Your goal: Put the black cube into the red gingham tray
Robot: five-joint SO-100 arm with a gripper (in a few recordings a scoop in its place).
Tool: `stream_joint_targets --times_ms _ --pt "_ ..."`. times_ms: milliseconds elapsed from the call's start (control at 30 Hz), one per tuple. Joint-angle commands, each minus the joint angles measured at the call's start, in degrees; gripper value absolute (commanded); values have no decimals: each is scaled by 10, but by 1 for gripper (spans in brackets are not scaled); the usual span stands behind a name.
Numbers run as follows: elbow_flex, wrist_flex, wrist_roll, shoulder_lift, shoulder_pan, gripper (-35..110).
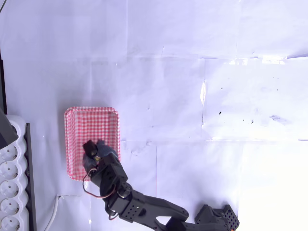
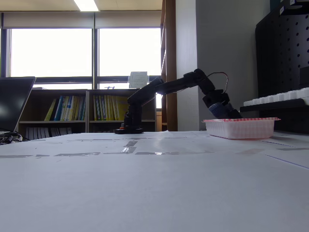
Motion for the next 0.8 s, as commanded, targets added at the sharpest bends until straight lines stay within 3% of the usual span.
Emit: stream_joint_targets --times_ms 0,167,467,767 --pt "73 -7 19 -25 9 29" --pt "69 10 31 -42 13 38" --pt "43 11 14 -158 22 38" --pt "-289 -185 47 -539 81 37"
